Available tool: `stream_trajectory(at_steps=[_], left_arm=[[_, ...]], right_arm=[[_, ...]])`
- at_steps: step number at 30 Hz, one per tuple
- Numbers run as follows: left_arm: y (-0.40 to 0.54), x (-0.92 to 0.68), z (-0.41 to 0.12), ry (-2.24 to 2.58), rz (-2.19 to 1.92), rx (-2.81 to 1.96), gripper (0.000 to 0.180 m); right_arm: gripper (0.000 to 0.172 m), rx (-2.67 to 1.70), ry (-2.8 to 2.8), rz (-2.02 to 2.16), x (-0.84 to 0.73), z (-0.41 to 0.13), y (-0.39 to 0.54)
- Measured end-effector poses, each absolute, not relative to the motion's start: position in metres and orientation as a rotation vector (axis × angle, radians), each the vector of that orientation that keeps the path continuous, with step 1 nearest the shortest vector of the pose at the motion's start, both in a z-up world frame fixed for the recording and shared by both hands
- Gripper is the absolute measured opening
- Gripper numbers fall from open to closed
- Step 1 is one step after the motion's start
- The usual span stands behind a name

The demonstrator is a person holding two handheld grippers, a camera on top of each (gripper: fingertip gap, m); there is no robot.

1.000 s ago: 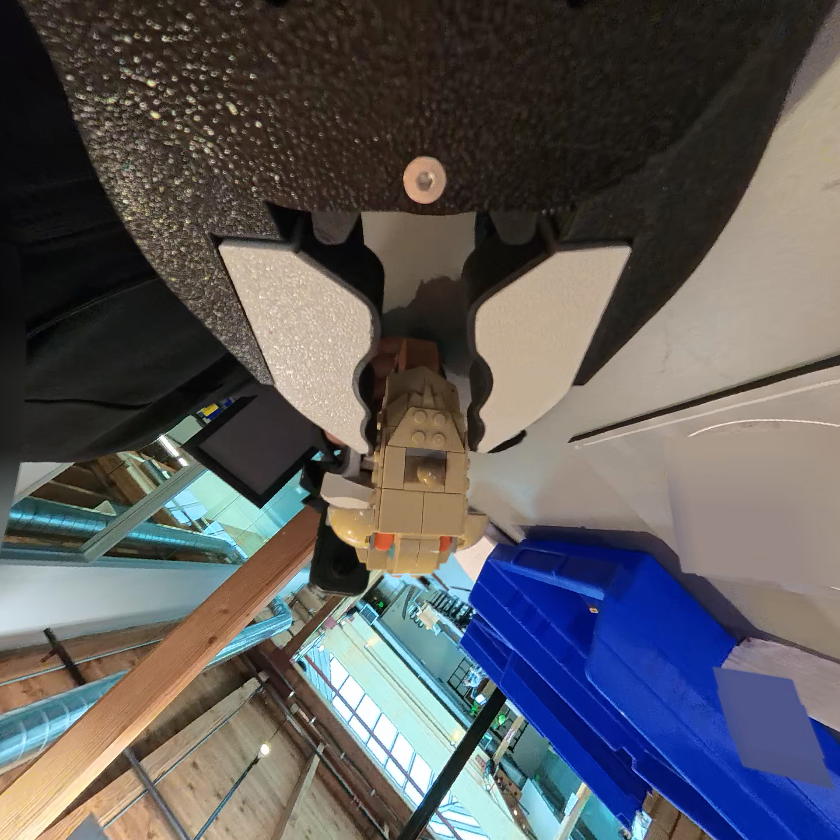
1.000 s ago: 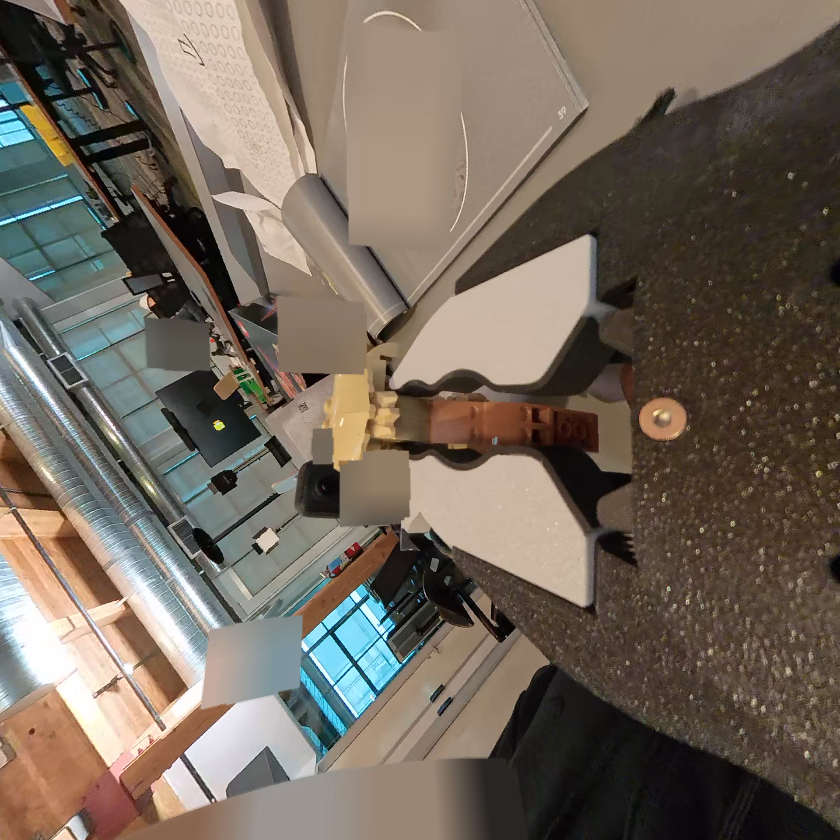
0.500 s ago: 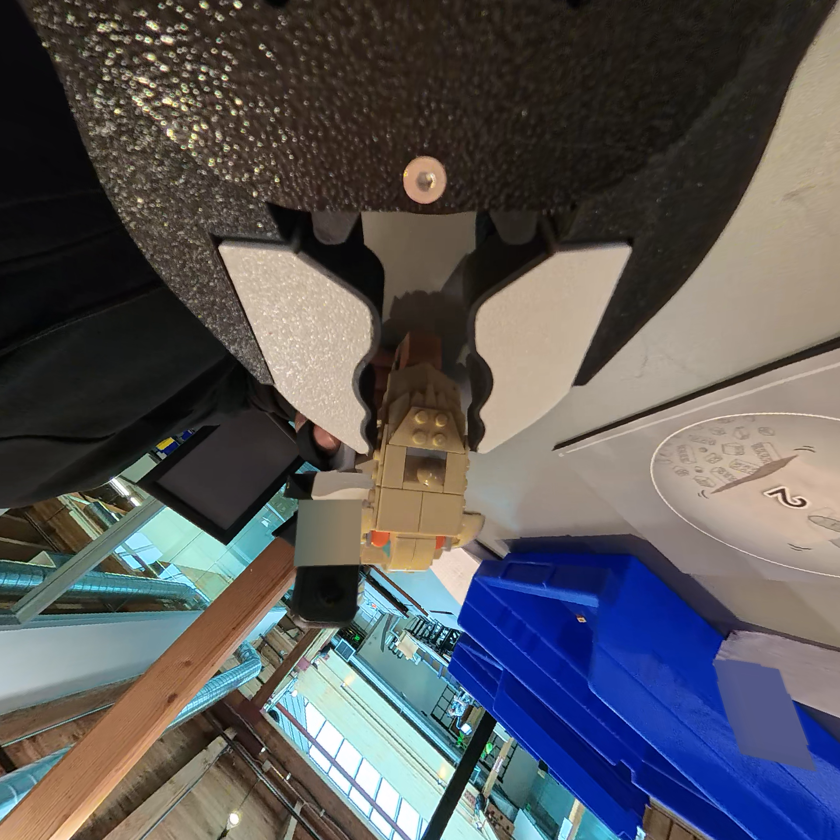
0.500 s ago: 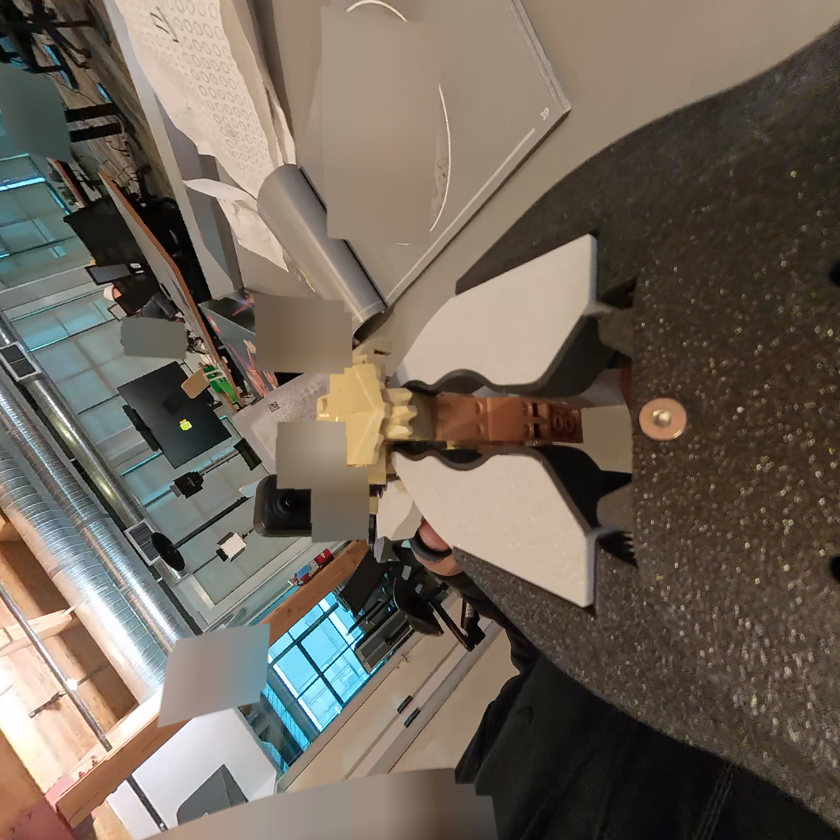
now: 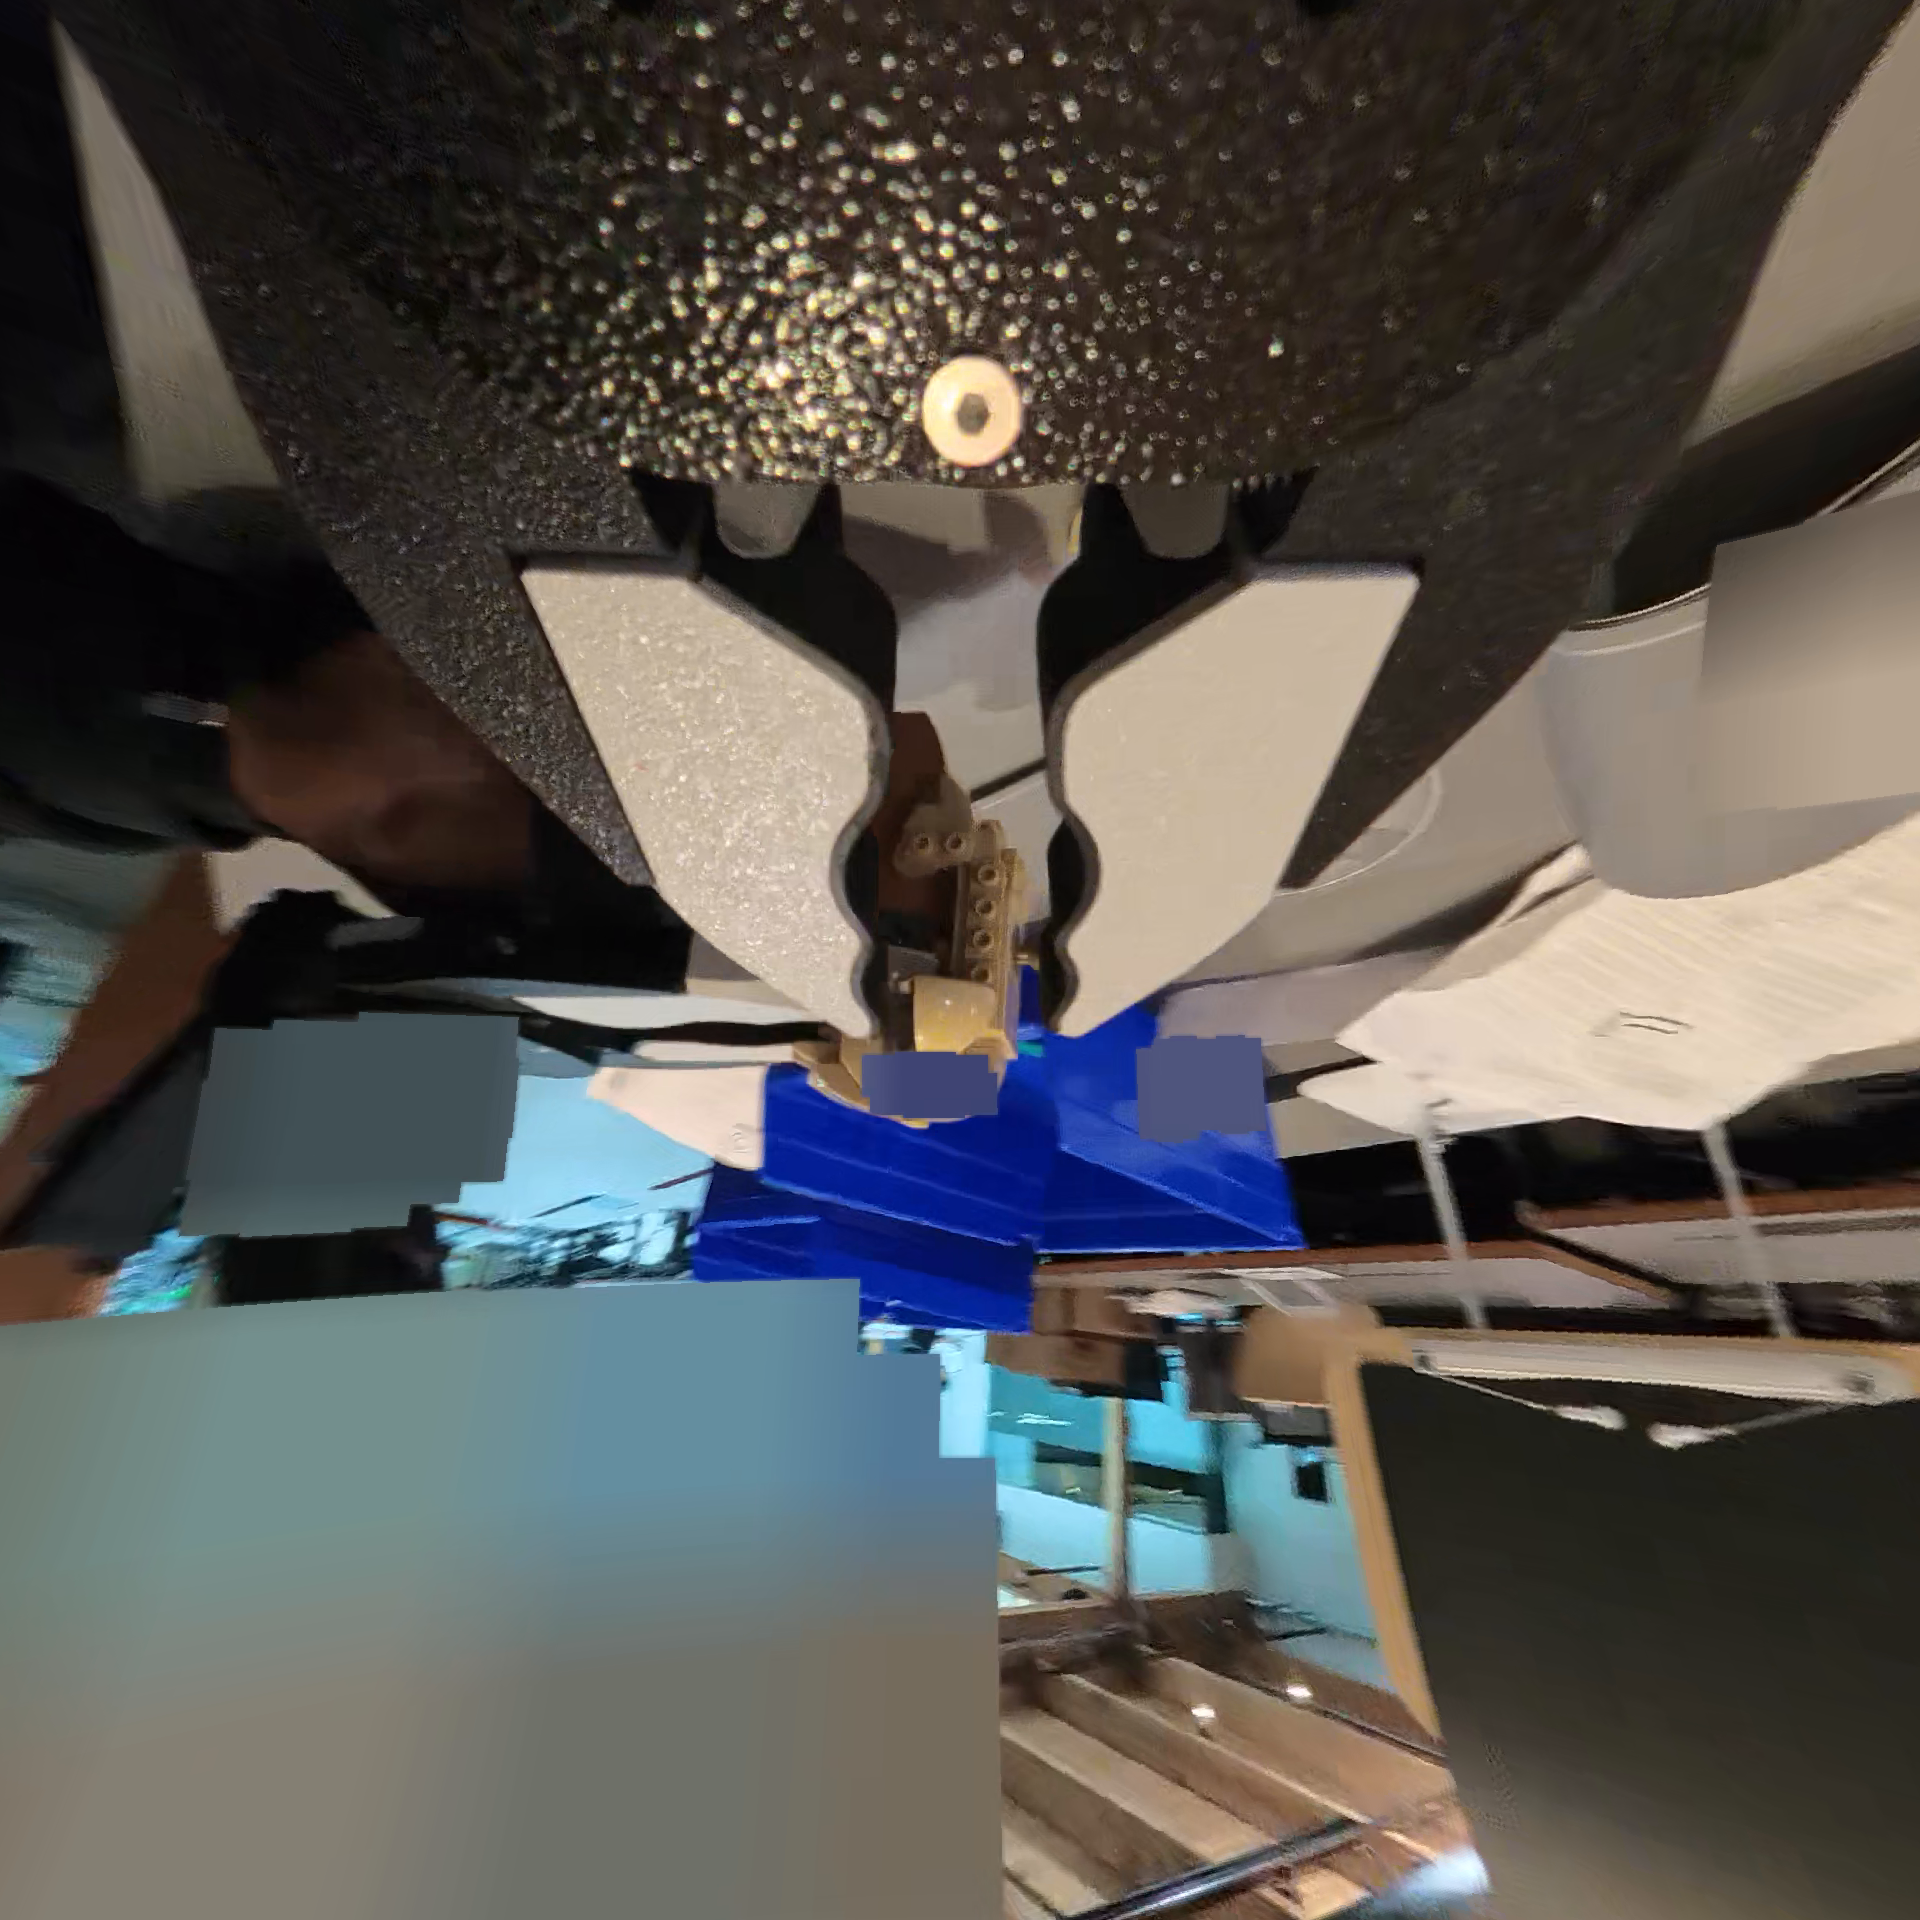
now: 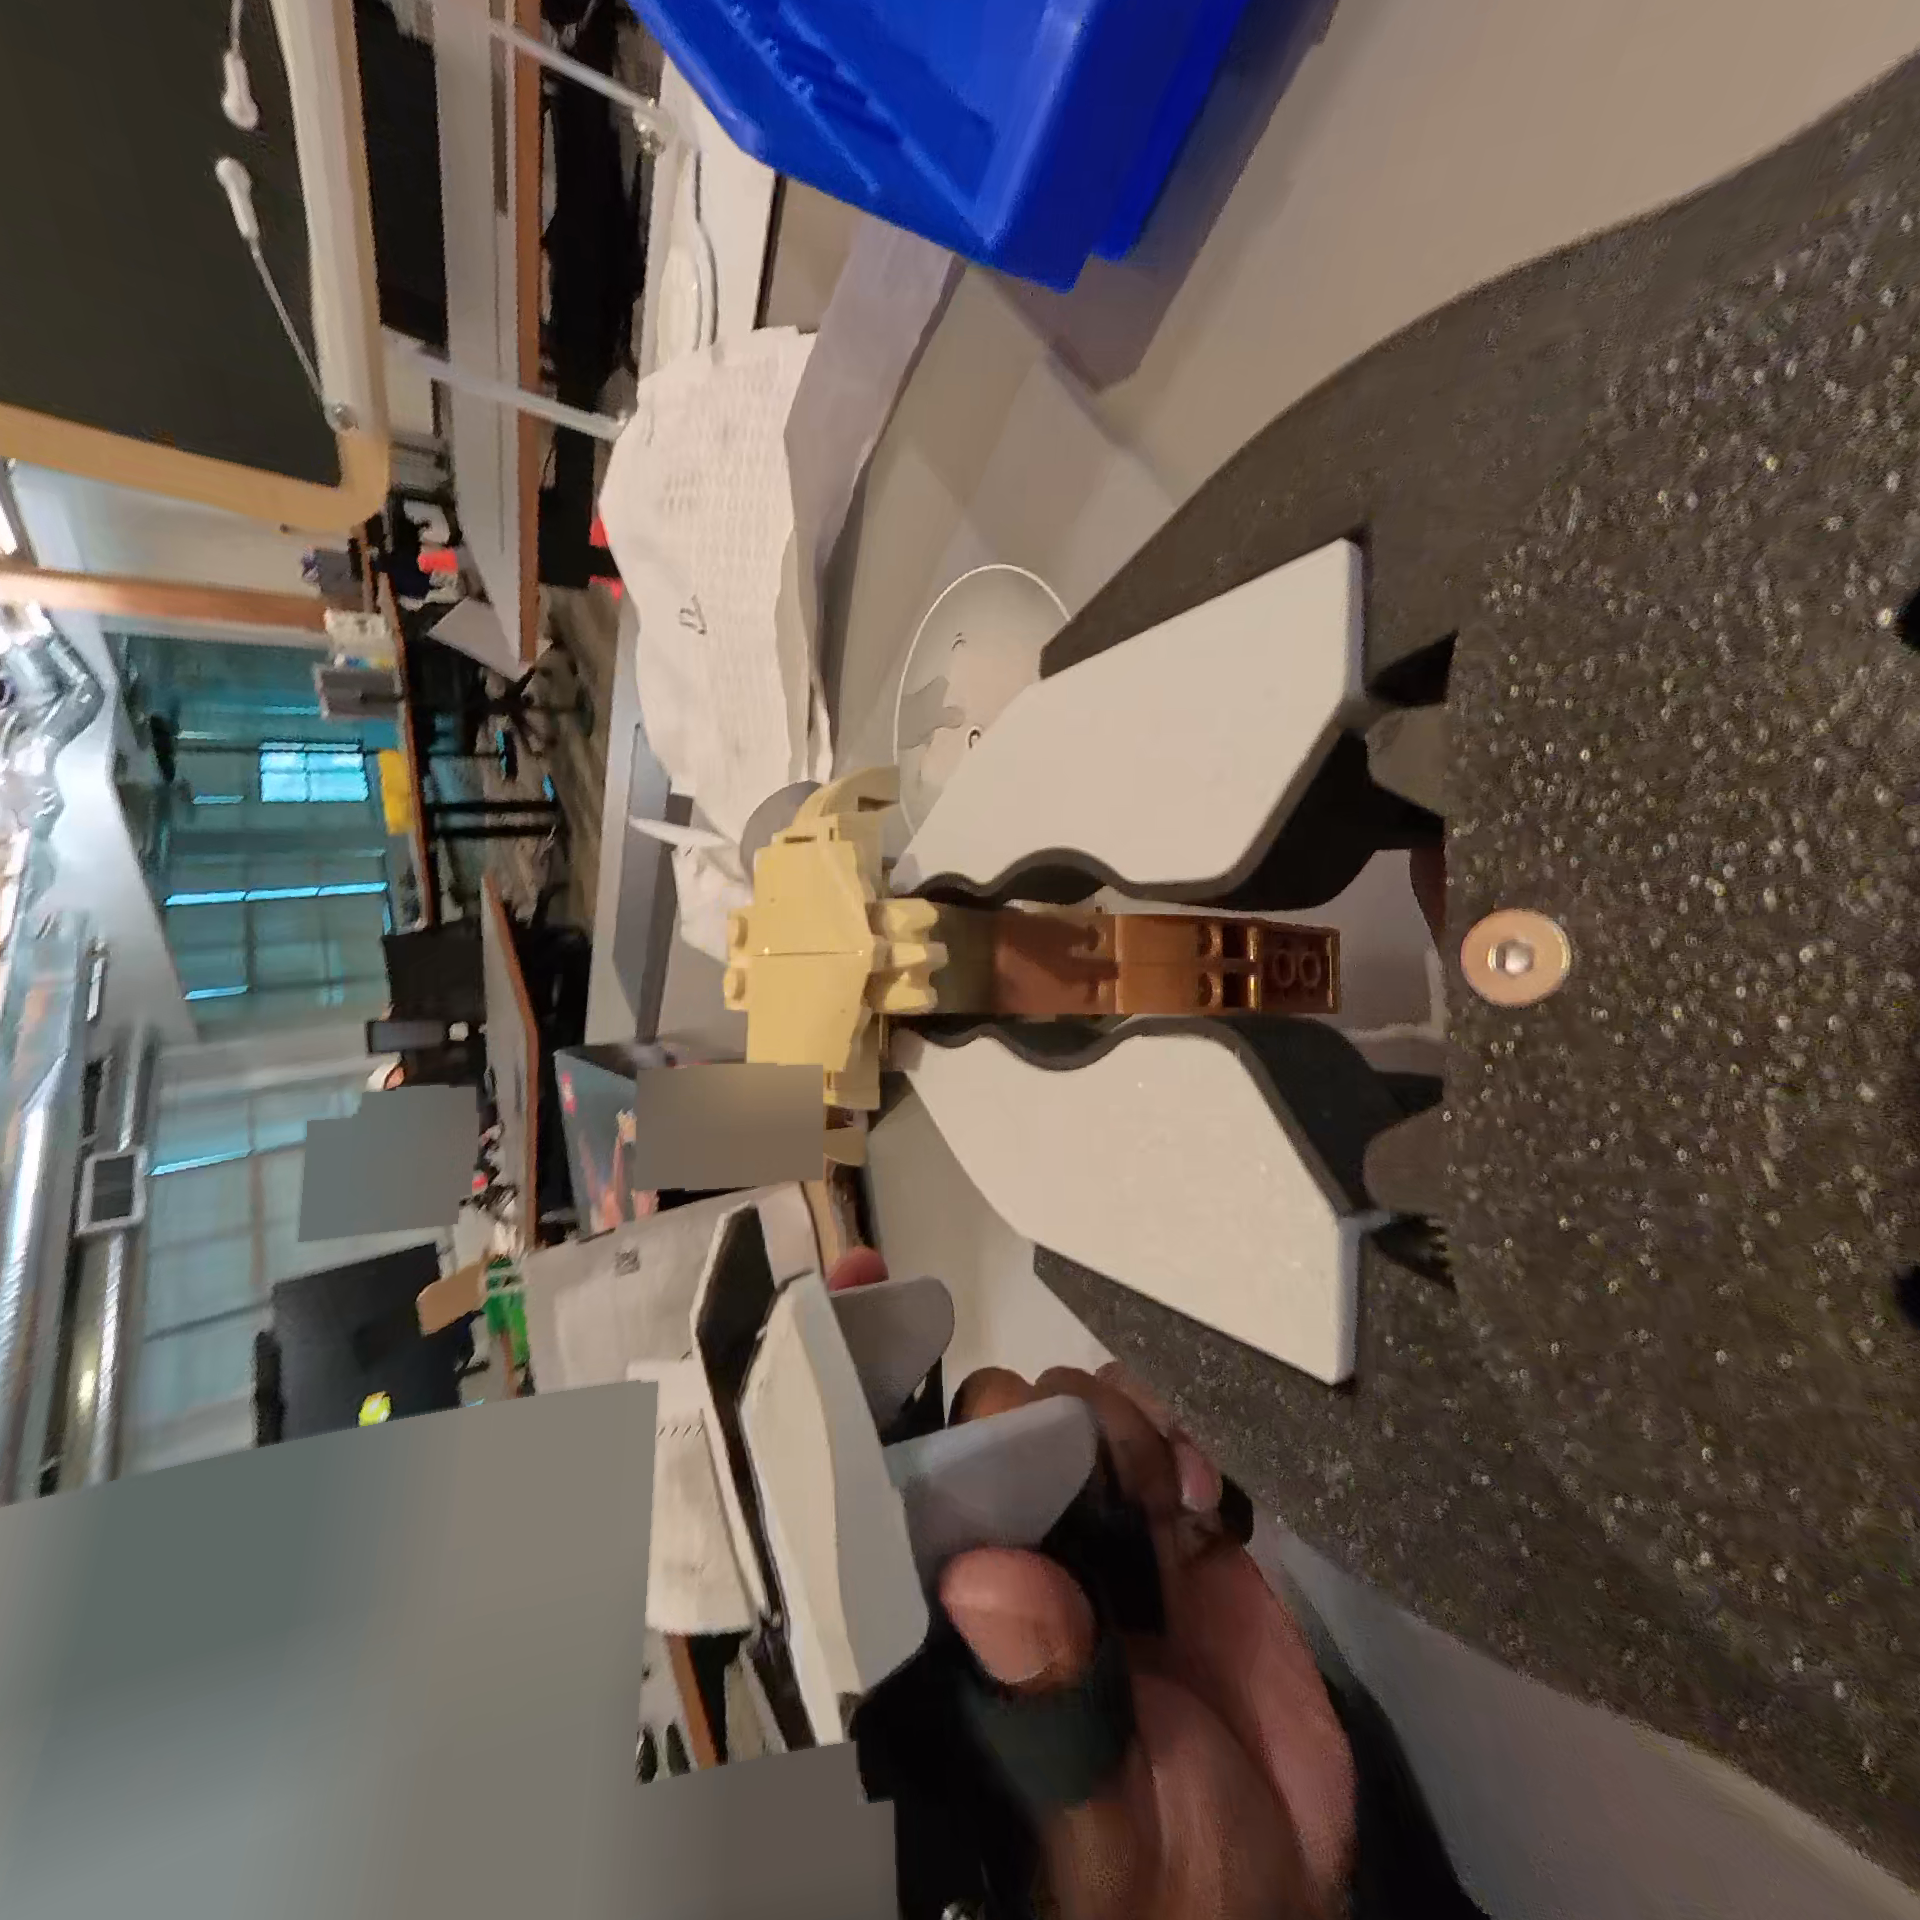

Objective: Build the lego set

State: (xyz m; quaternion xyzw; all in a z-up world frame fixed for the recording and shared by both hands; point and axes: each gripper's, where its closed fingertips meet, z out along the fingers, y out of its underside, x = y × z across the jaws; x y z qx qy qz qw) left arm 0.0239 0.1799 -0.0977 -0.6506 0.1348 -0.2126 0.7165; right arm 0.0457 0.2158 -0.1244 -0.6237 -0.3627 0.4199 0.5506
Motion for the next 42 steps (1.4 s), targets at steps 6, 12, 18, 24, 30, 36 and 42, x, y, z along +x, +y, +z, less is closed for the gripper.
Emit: stream_trajectory(at_steps=[6,12,18,24,30,36,42], left_arm=[[0.185,0.028,-0.114,0.371,-0.258,-1.531,0.015],[0.183,0.027,-0.114,0.408,-0.175,-1.523,0.013],[0.177,0.027,-0.115,0.492,-0.135,-1.545,0.013],[0.174,0.027,-0.117,0.566,-0.104,-1.57,0.013],[0.177,0.027,-0.117,0.542,-0.125,-1.552,0.013],[0.176,0.027,-0.117,0.488,-0.213,-1.538,0.015],[0.174,0.028,-0.119,0.506,-0.197,-1.544,0.012]], right_arm=[[0.018,-1.494,-0.854,0.912,0.039,-0.13,0.21],[0.018,-1.404,-0.934,0.891,0.035,-0.125,0.196],[0.018,-1.323,-1.018,0.813,0.036,-0.124,0.19],[0.018,-1.277,-1.076,0.746,0.037,-0.125,0.187],[0.018,-1.307,-1.042,0.744,0.036,-0.125,0.191],[0.018,-1.335,-0.995,0.791,0.038,-0.124,0.194],[0.018,-1.321,-1.022,0.775,0.037,-0.126,0.193]])
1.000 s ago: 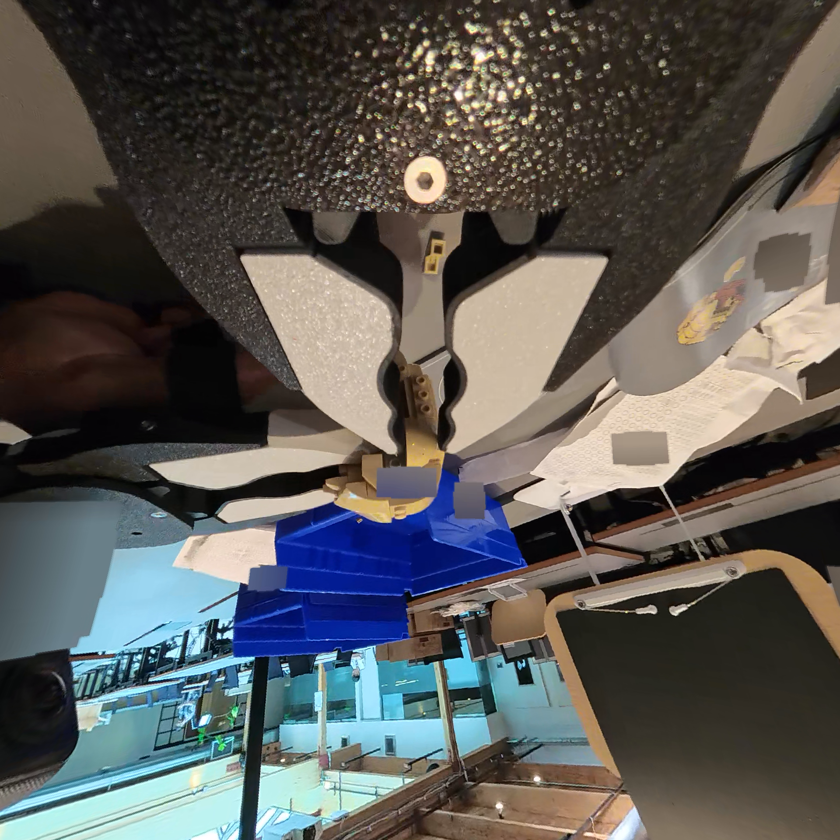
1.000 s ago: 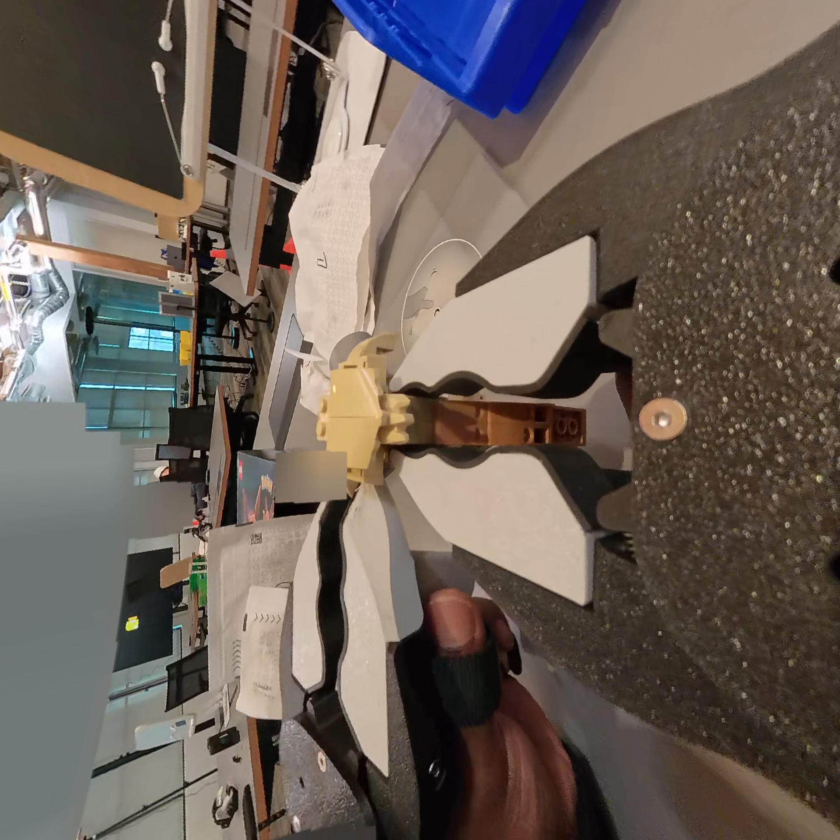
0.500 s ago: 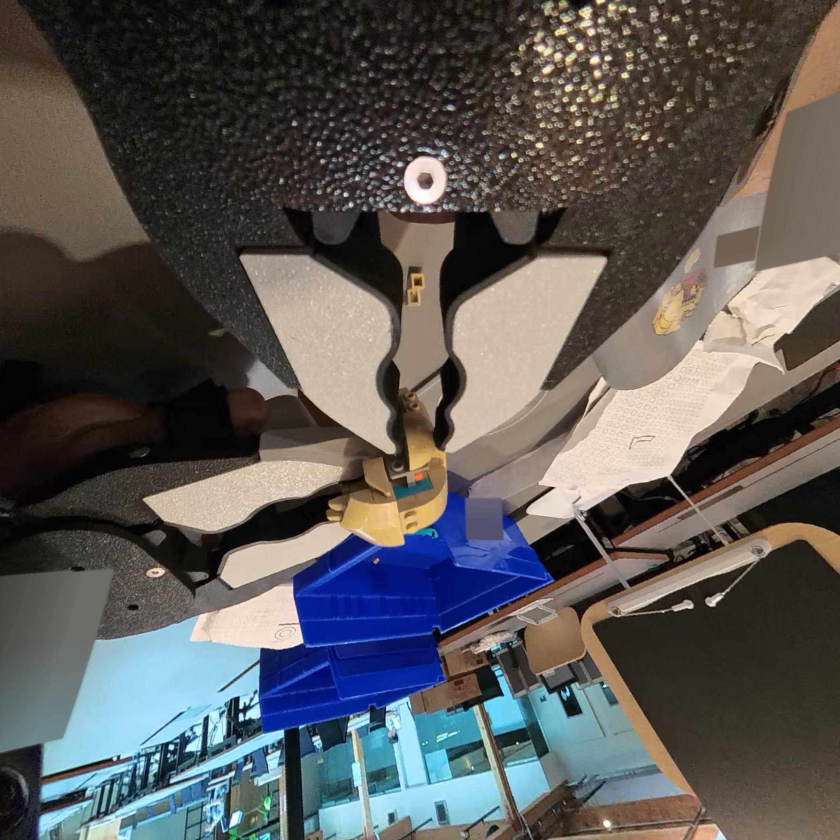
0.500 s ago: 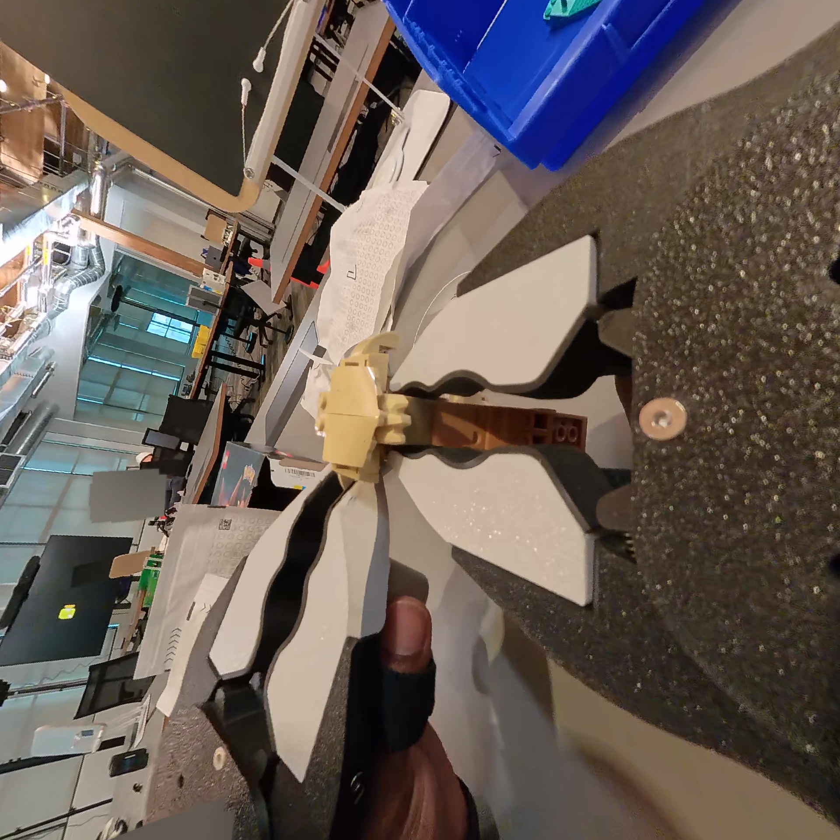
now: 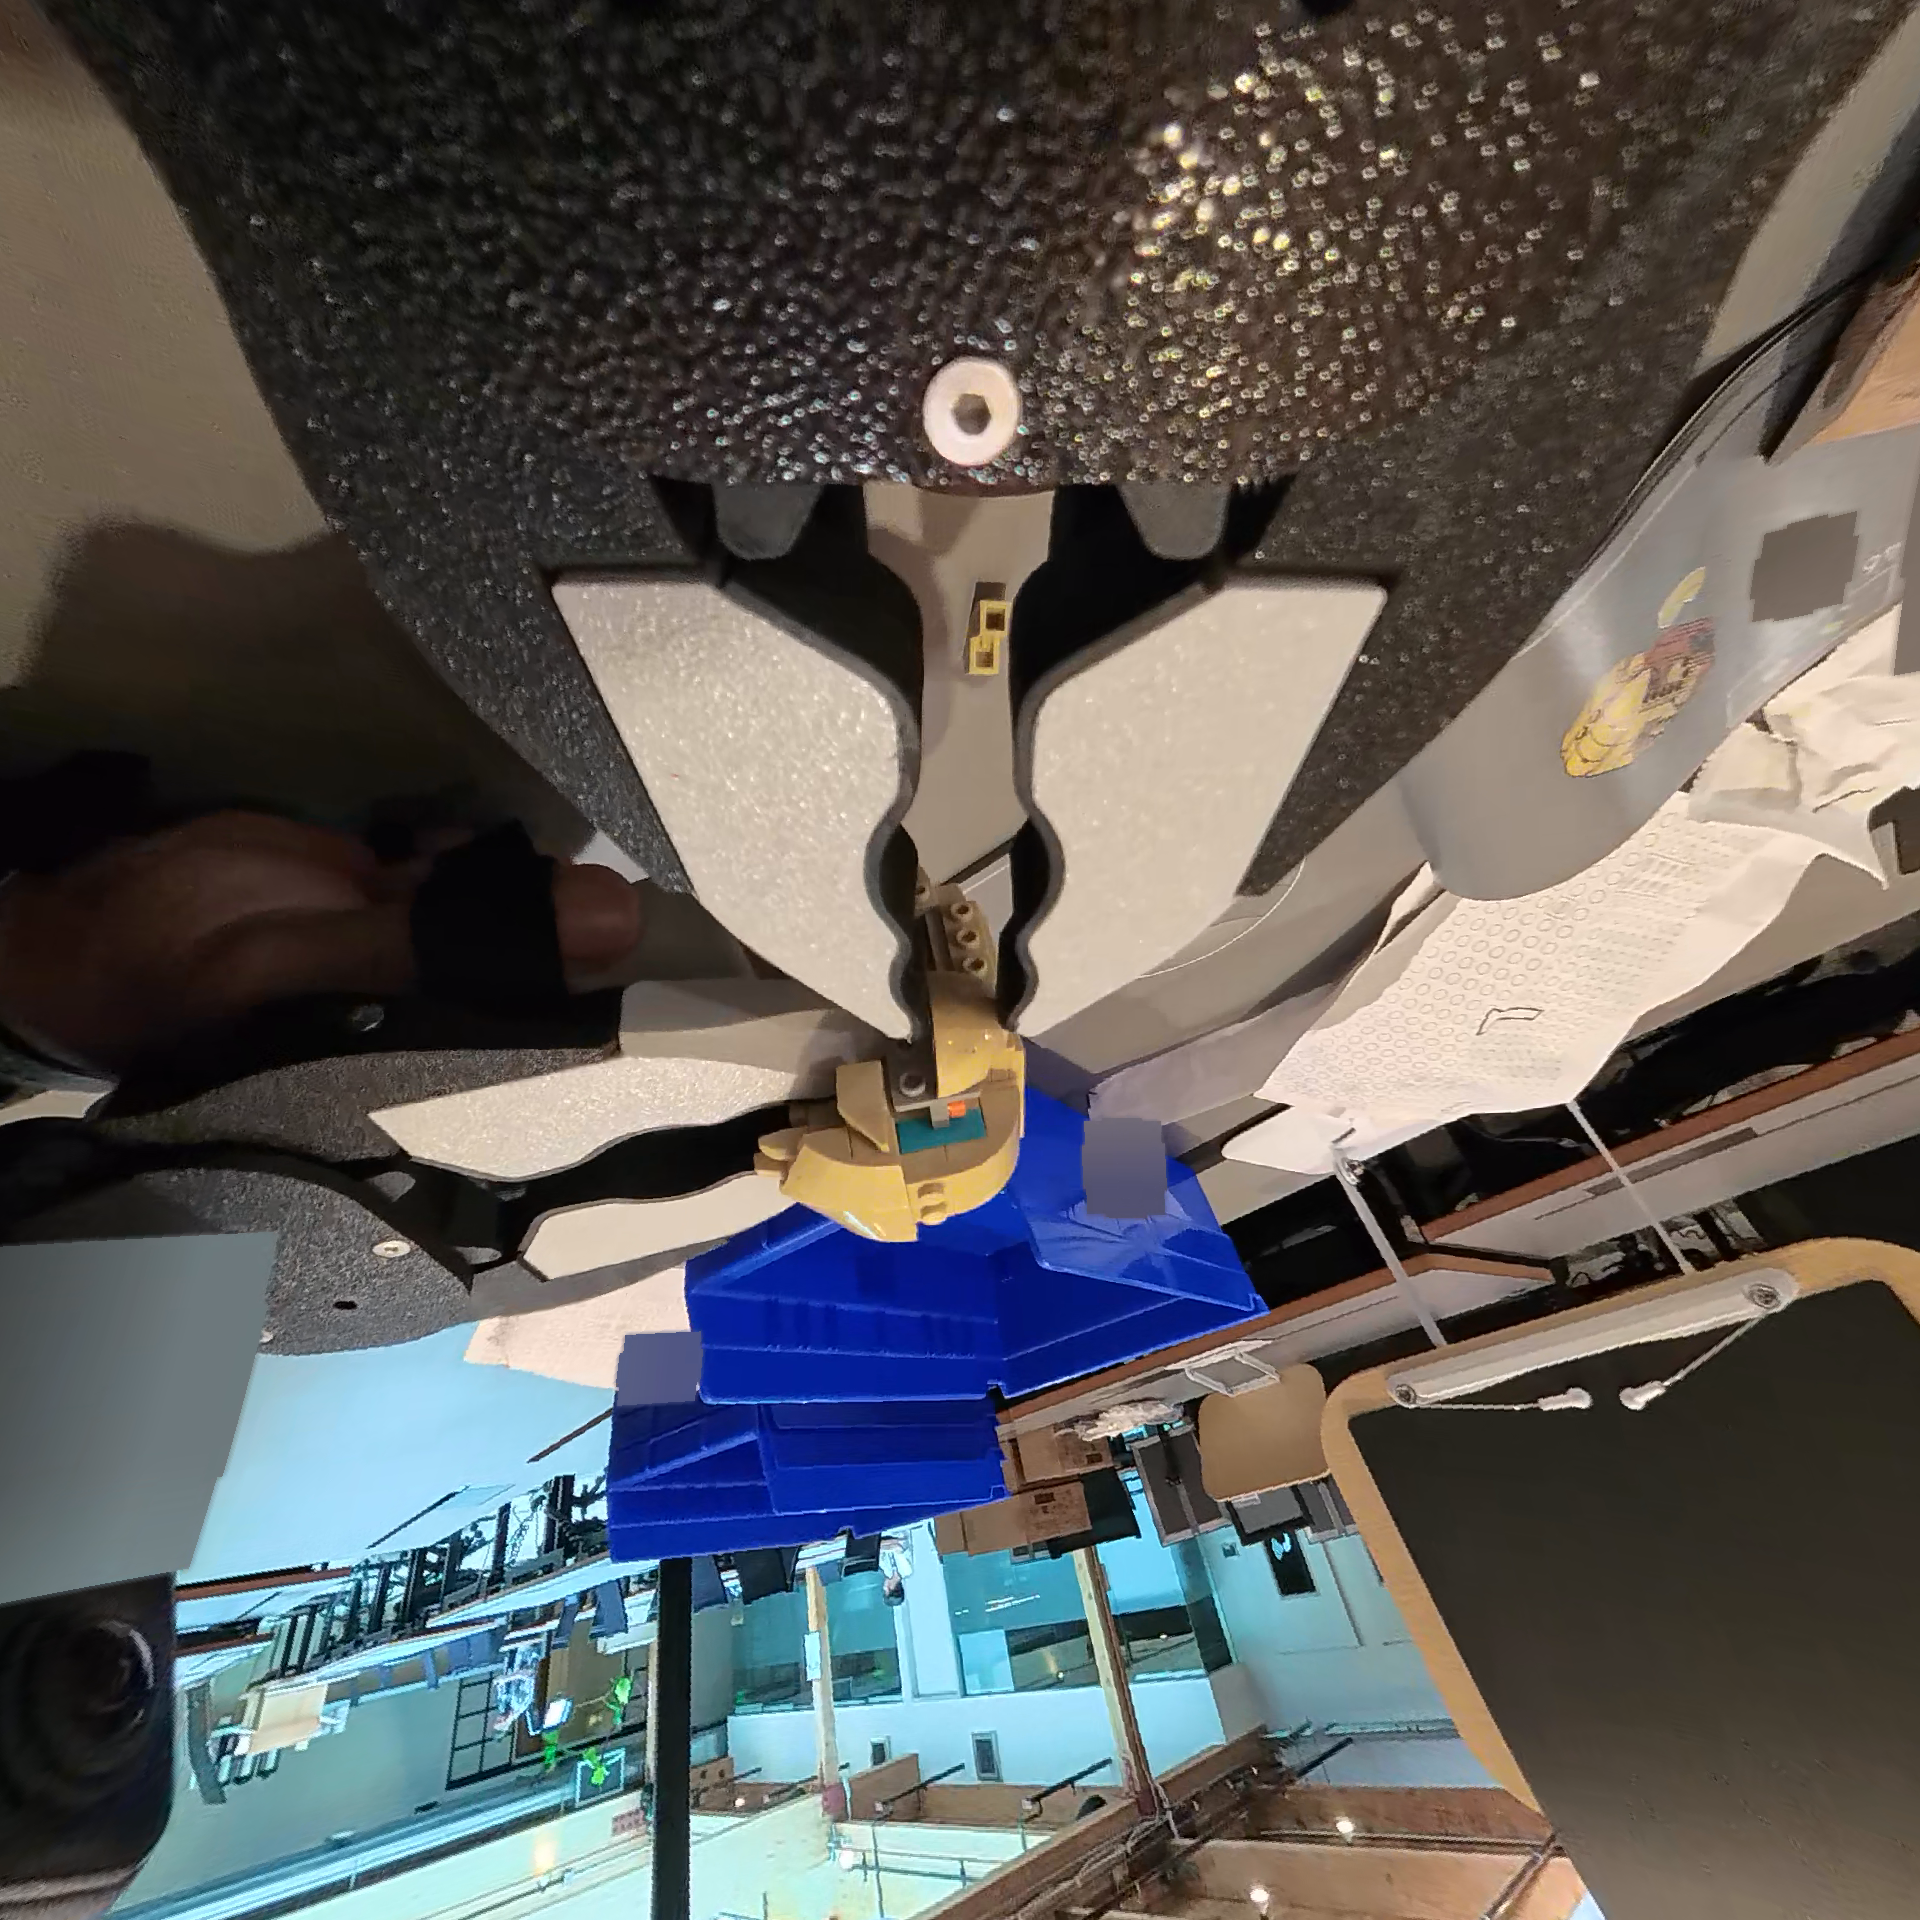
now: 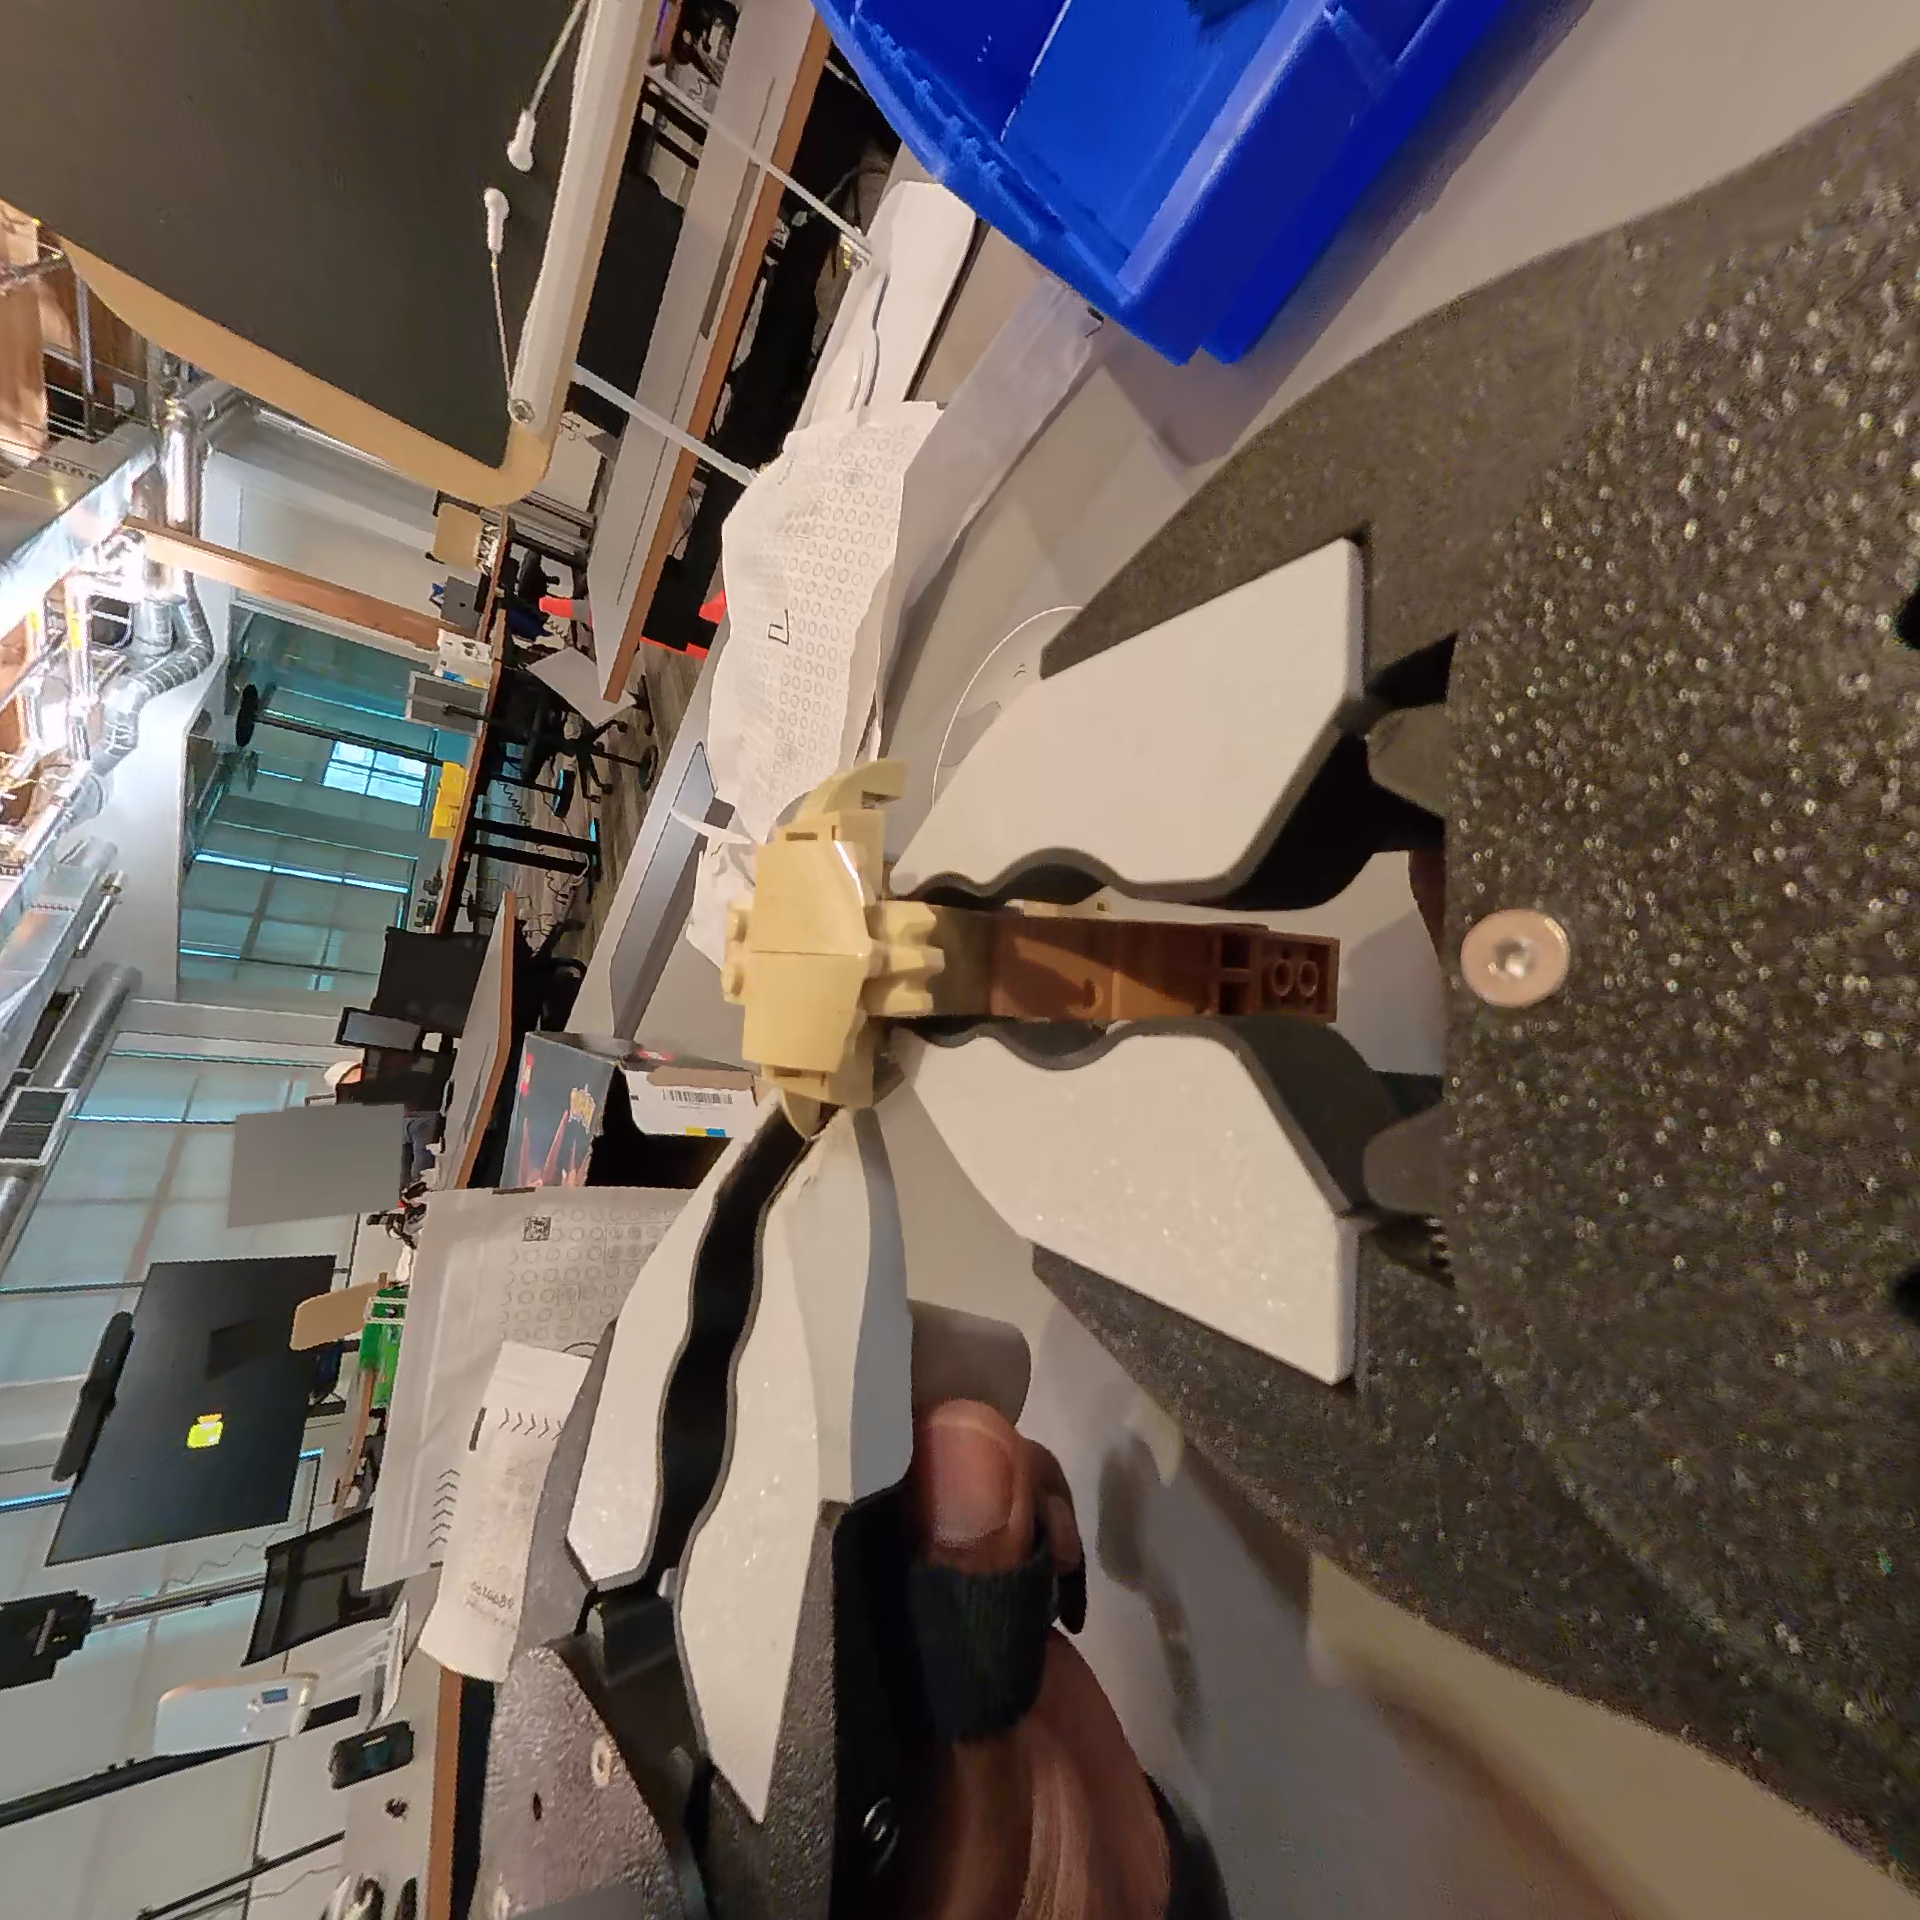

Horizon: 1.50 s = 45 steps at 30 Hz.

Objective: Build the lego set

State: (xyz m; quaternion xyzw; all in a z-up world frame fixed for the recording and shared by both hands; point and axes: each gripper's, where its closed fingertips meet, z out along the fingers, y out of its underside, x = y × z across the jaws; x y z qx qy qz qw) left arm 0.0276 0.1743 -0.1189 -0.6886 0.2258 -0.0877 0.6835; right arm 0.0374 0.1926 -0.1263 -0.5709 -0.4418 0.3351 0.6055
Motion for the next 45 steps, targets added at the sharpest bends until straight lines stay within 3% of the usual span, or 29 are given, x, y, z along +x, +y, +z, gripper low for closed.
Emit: stream_trajectory(at_steps=[19,24,26,34,45], left_arm=[[0.1689,0.0258,-0.1204,0.532,-0.15,-1.547,0.012],[0.1676,0.0242,-0.1185,0.516,-0.158,-1.535,0.009],[0.1674,0.023,-0.1178,0.511,-0.161,-1.528,0.0],[0.1688,0.0238,-0.1221,0.506,-0.168,-1.552,0.012],[0.1682,0.0257,-0.1264,0.554,-0.155,-1.585,0.006]], right_arm=[[0.018,-1.276,-1.051,0.711,0.036,-0.125,0.1888],[0.018,-1.295,-1.019,0.707,0.0391,-0.1242,0.1948],[0.018,-1.295,-1.031,0.704,0.0385,-0.1255,0.194],[0.018,-1.299,-1.025,0.695,0.0385,-0.1257,0.1948],[0.018,-1.285,-1.085,0.671,0.0365,-0.1309,0.1911]])
